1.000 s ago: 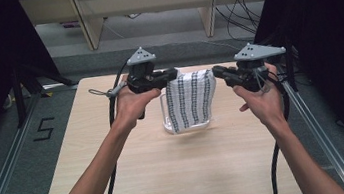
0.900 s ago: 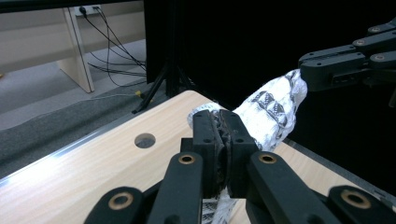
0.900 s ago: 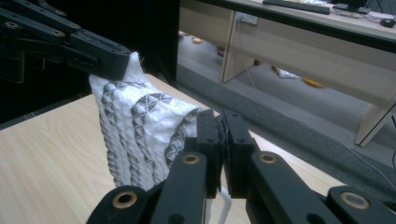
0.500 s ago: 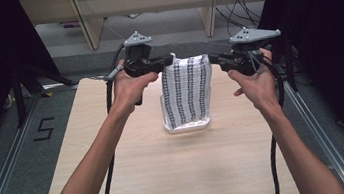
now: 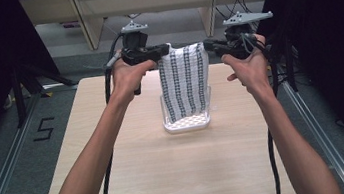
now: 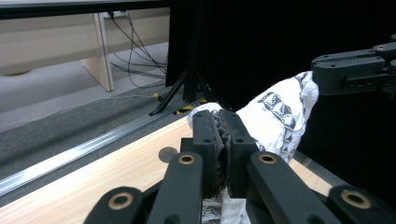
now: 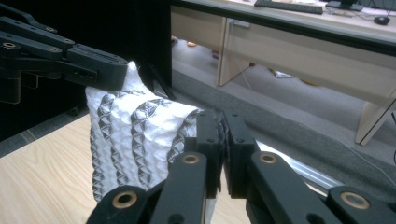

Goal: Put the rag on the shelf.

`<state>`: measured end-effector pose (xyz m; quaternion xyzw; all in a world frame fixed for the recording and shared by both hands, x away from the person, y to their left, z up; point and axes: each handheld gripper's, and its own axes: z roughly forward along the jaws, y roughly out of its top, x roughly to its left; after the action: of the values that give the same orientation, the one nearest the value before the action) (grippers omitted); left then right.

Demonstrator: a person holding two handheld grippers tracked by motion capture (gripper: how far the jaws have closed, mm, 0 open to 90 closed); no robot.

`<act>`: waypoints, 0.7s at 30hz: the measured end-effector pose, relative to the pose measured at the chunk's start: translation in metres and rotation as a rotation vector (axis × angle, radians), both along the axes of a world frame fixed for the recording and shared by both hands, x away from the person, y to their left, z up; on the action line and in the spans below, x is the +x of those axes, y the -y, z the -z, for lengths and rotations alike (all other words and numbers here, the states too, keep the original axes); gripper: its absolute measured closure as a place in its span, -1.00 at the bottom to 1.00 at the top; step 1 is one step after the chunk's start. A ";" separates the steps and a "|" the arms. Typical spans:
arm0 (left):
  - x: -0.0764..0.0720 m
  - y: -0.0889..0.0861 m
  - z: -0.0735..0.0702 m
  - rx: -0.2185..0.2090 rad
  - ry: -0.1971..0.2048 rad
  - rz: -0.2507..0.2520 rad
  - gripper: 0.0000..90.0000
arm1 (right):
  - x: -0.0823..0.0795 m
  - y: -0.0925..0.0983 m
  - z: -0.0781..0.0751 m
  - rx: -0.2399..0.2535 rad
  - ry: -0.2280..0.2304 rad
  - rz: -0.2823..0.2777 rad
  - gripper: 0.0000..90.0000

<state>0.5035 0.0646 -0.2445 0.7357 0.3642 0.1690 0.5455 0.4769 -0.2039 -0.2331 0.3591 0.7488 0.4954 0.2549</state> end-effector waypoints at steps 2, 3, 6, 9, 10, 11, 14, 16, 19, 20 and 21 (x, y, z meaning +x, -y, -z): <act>0.004 0.000 0.002 -0.008 -0.007 -0.007 0.90 | 0.003 -0.001 0.002 0.005 -0.015 0.013 0.94; 0.006 0.000 0.003 -0.010 -0.010 -0.009 0.90 | 0.007 -0.001 0.003 -0.002 -0.012 0.009 0.94; 0.012 0.001 0.006 -0.013 -0.015 -0.016 0.90 | 0.012 -0.002 0.006 0.006 -0.033 0.023 0.95; 0.026 0.005 0.011 -0.028 -0.032 -0.025 0.90 | 0.025 -0.004 0.011 -0.006 -0.052 0.053 0.94; 0.029 0.007 0.014 -0.016 -0.043 -0.028 0.90 | 0.028 -0.004 0.012 -0.012 -0.047 0.052 0.94; 0.031 0.008 0.017 -0.009 -0.050 -0.033 0.90 | 0.031 -0.005 0.014 -0.007 -0.062 0.060 0.94; 0.035 0.010 0.021 -0.012 -0.060 -0.037 0.90 | 0.041 -0.005 0.021 -0.024 -0.081 0.070 0.94; 0.039 0.009 0.024 -0.014 -0.069 -0.046 0.90 | 0.043 -0.006 0.022 -0.018 -0.087 0.072 0.94; 0.046 0.007 0.029 -0.005 -0.081 -0.073 0.90 | 0.050 -0.009 0.028 -0.015 -0.110 0.077 0.94; 0.046 0.007 0.029 -0.005 -0.081 -0.073 0.90 | 0.050 -0.009 0.028 -0.015 -0.110 0.077 0.94; 0.048 0.007 0.031 -0.001 -0.085 -0.079 0.89 | 0.055 -0.011 0.030 -0.020 -0.110 0.075 0.94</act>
<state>0.5514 0.0578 -0.2753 0.7270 0.4160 0.1588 0.5226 0.5314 -0.1931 -0.2635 0.4111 0.7526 0.4573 0.2355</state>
